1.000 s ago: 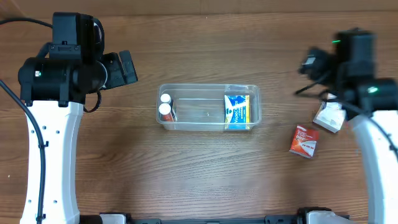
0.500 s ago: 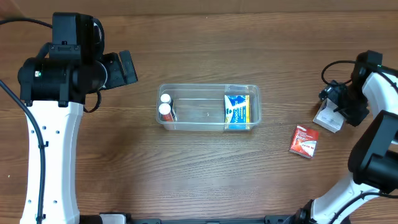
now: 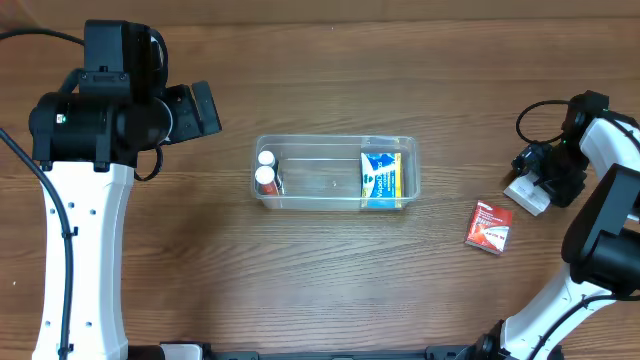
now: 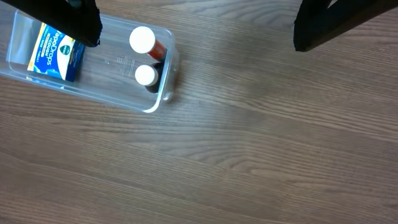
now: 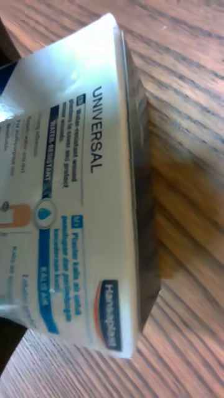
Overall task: Pack container
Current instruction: 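Move the right gripper to the white Hansaplast box and grasp it, then place the Hansaplast box into the container beside the VapoDrops box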
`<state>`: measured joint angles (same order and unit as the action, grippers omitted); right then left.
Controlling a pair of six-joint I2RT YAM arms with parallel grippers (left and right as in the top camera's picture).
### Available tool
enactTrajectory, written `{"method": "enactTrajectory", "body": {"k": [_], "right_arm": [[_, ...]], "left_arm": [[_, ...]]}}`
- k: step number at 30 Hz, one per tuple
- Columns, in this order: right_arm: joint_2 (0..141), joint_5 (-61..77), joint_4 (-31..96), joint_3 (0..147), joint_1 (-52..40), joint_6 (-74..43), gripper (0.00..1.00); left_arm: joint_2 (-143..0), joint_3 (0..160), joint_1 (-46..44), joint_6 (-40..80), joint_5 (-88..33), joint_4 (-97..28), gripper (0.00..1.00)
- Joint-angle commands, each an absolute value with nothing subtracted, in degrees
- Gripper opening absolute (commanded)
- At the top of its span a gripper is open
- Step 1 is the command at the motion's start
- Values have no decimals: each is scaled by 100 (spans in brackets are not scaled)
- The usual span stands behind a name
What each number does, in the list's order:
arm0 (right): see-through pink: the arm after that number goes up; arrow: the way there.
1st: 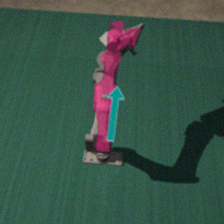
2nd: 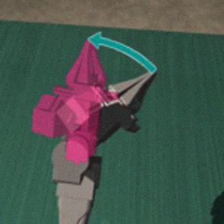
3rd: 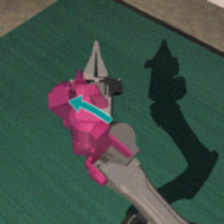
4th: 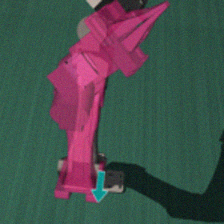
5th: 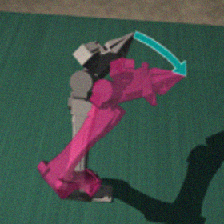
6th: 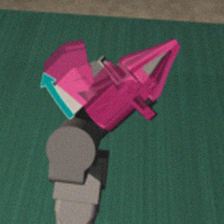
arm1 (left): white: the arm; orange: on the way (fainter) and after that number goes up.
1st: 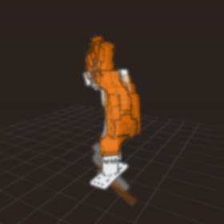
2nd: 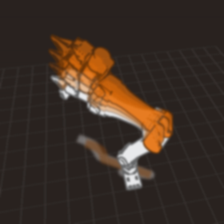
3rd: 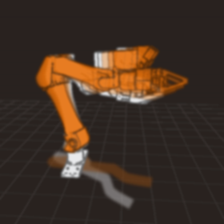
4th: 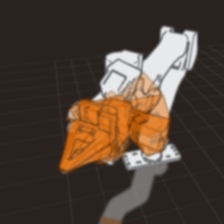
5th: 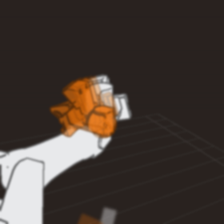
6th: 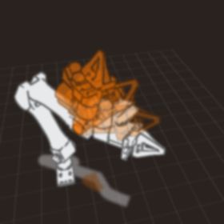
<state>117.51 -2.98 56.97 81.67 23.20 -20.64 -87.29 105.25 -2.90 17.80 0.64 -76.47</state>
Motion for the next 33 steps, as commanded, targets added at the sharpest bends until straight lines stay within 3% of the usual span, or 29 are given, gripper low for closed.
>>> {"method": "enactTrajectory", "body": {"k": [1, 4, 15, 22, 25, 33], "right_arm": [[11780, -200, 5671, 8169, 2322, -2058, 75], [11778, -80, 5677, 8171, 2322, -2058, 69], [10735, 381, 6108, 8746, 1636, -1774, 70], [9026, 397, 6235, 8788, -119, -1758, 70], [8615, 397, 6101, 8788, -1382, -1806, 69], [9067, 5, 5349, 8558, -3124, -2283, 69]], "left_arm": [[-8709, 10617, -259, 1669, 56, -7651, 100], [-8709, 10617, -259, 1669, 58, -7651, 100], [-8709, 10617, -259, 1627, 60, -7647, 100], [-8709, 10617, -259, 1629, 58, -7644, 100], [-8711, 10617, -259, 1629, 58, -7647, 100], [-8709, 10617, -259, 1629, 58, -7653, 100]]}}
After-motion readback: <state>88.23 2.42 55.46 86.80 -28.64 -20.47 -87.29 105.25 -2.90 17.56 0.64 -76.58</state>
